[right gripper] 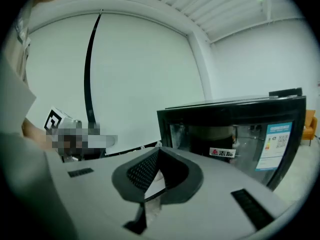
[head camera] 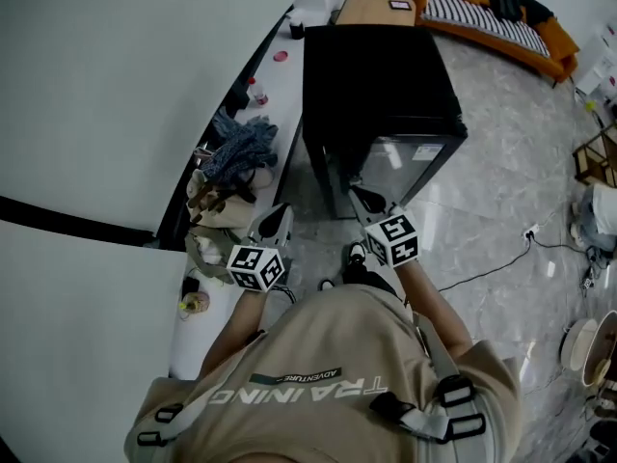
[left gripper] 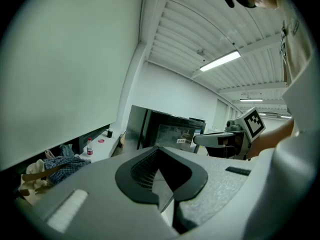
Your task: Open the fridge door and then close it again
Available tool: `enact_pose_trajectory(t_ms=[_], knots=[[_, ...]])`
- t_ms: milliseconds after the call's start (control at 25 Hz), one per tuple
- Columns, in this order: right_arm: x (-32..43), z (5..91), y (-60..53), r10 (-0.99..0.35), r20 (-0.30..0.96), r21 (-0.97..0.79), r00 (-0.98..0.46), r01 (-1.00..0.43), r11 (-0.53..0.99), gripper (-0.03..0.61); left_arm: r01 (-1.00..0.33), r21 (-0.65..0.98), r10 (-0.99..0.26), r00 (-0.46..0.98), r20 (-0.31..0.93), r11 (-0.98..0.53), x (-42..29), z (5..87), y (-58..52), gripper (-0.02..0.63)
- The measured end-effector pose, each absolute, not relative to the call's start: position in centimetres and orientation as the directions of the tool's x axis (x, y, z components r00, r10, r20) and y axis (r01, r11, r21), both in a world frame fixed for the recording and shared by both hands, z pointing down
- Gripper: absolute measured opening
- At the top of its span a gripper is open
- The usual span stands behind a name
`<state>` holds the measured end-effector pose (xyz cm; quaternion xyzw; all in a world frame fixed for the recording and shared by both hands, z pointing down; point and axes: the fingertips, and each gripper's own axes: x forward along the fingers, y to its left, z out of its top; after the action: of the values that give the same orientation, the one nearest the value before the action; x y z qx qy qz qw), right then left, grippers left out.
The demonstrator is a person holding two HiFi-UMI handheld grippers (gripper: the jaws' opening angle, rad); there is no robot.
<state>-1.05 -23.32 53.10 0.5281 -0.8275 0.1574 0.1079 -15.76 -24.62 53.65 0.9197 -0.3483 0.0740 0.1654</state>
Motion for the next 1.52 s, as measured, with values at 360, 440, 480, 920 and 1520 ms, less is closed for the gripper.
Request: enact_pose_trajectory(t_ms=[360,440,480,920,1520], knots=[[-2.1,48.9,-18.7,-0.877,0.303,-0.021,-0.373,-0.922,0.386,-0.005,-0.590,0.207,-0.566,0.807,0.169,-0.780,-13.8,49.7,-22.3,0.000],[-2.2,48.6,-18.4,-0.873,0.305,-0.018,-0.381,-0.919,0.395,-0.005,-0.582,0.194,-0.560,0.813,0.160,-0.790,-13.3,48.8,-22.4,0.000],[-2.2,48.4,-18.3,-0.873,0.298,-0.022,-0.387,-0.917,0.399,-0.005,-0.582,0.188,-0.560,0.813,0.157,-0.791,-13.1,48.4,-22.5,0.000],[0.0,44.3,-19.7,-0.888,0.165,-0.038,-0.429,-0.903,0.428,-0.005,-0.632,0.105,-0.616,0.774,0.150,-0.768,-11.8,44.0,-22.7,0.000],[0.7,43.3,-19.3,-0.898,0.110,-0.023,-0.425,-0.905,0.426,-0.005,-0.663,0.063,-0.647,0.744,0.170,-0.746,-10.5,44.8,-22.4,0.000]])
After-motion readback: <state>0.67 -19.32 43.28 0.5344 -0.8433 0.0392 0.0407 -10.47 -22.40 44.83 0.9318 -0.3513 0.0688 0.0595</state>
